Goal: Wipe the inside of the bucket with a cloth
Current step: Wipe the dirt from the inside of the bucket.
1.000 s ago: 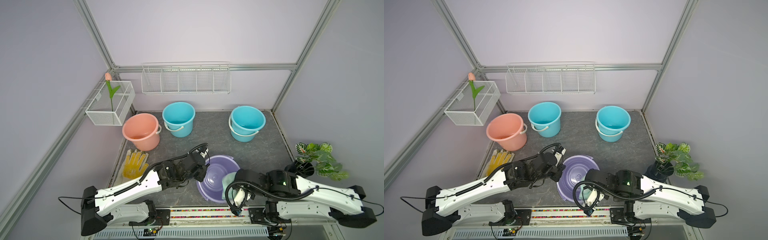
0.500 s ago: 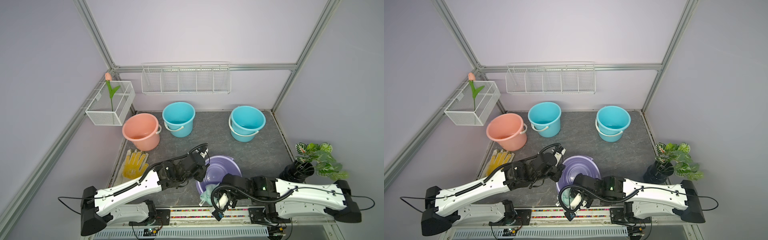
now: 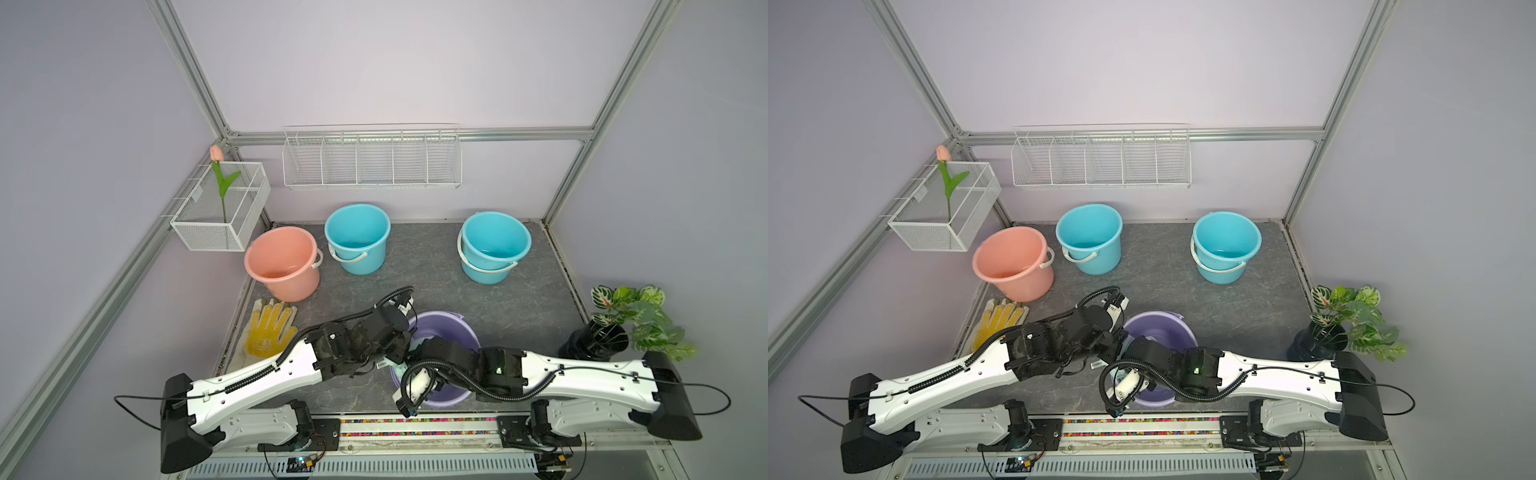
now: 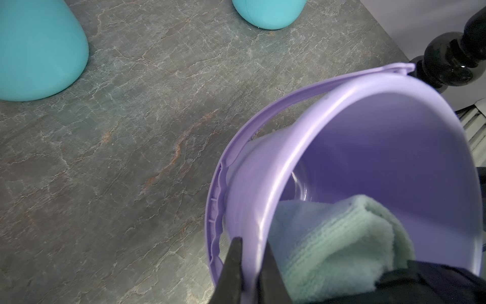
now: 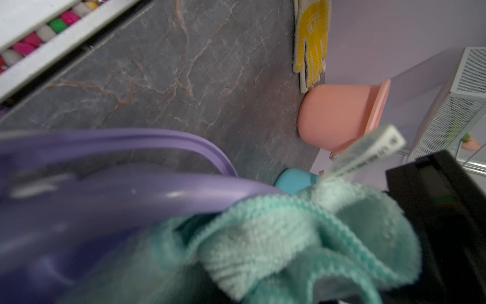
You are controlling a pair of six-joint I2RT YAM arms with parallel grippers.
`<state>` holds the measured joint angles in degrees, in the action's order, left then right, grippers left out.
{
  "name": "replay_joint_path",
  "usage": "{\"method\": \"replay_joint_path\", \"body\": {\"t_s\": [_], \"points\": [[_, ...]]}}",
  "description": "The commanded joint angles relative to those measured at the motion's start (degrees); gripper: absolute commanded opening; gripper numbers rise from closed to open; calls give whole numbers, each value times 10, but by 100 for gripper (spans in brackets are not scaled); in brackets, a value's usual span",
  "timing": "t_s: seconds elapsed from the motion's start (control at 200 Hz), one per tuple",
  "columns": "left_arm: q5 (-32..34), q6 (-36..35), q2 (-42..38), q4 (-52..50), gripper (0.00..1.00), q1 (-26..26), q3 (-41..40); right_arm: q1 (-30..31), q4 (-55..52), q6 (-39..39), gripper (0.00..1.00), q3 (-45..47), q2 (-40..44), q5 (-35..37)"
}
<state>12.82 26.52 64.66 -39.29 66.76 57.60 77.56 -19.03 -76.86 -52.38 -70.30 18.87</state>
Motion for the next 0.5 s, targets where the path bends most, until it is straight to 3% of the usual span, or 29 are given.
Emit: {"method": "replay_joint_path", "body": {"t_s": [0.0, 0.26, 0.495], "points": [[-11, 17, -11, 43, 0, 1, 1, -20, -2, -77, 7, -37, 11, 6], [-15, 17, -14, 45, 0, 1, -4, -84, -46, -186, 7, -63, 14, 3], [-14, 19, -16, 45, 0, 1, -7, -134, -93, -216, 7, -76, 15, 39]]}}
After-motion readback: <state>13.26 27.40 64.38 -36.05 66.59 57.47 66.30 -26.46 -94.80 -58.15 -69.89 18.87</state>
